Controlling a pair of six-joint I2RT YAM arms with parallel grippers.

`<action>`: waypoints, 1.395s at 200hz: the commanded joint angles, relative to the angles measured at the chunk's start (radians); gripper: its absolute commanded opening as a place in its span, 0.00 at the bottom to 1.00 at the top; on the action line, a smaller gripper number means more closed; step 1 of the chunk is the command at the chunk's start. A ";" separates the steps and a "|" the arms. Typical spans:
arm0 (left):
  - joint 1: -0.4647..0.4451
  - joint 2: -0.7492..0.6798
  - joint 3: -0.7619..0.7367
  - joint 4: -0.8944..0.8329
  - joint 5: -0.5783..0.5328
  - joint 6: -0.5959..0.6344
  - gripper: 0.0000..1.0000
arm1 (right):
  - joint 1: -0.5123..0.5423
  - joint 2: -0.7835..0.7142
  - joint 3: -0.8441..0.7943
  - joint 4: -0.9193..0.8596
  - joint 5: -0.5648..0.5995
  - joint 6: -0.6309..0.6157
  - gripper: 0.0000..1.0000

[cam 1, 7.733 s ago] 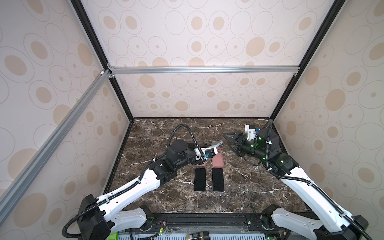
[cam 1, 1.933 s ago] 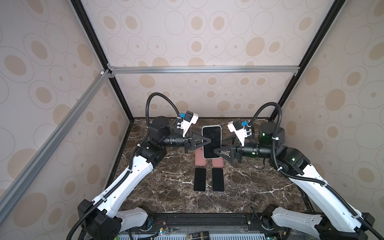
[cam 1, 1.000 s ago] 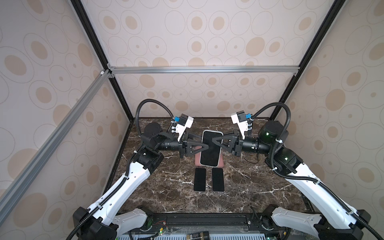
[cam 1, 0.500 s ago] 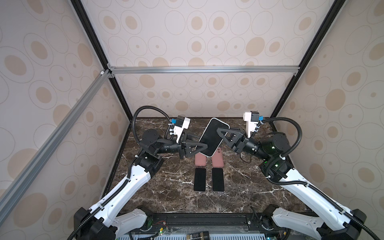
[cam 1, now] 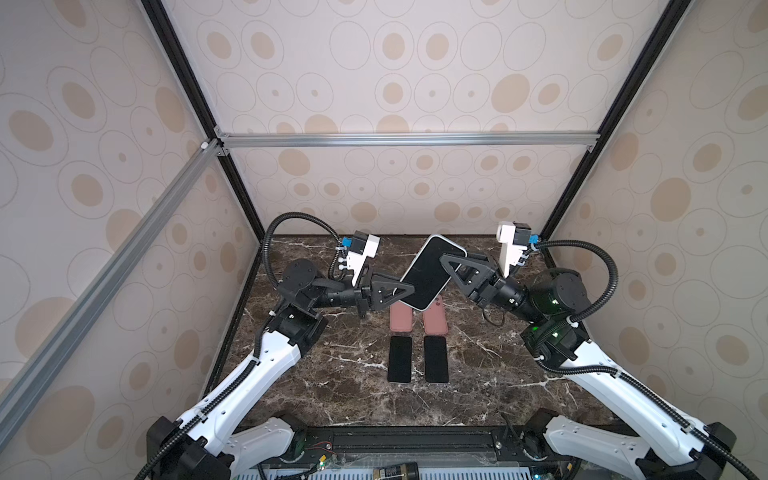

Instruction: Take the phone out of the phone case

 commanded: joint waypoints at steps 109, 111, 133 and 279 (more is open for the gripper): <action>0.005 0.006 0.197 -0.654 -0.128 0.659 0.00 | -0.112 0.105 0.585 -1.177 -0.151 -0.563 1.00; 0.006 0.007 0.201 -0.664 -0.126 0.667 0.00 | -0.115 0.110 0.591 -1.183 -0.167 -0.566 1.00; 0.007 0.004 0.195 -0.683 -0.084 0.705 0.00 | -0.122 0.168 0.633 -1.214 -0.273 -0.591 1.00; 0.007 -0.090 0.119 -0.665 -0.088 0.830 0.00 | -0.123 0.214 0.467 -0.814 -0.489 -0.274 0.66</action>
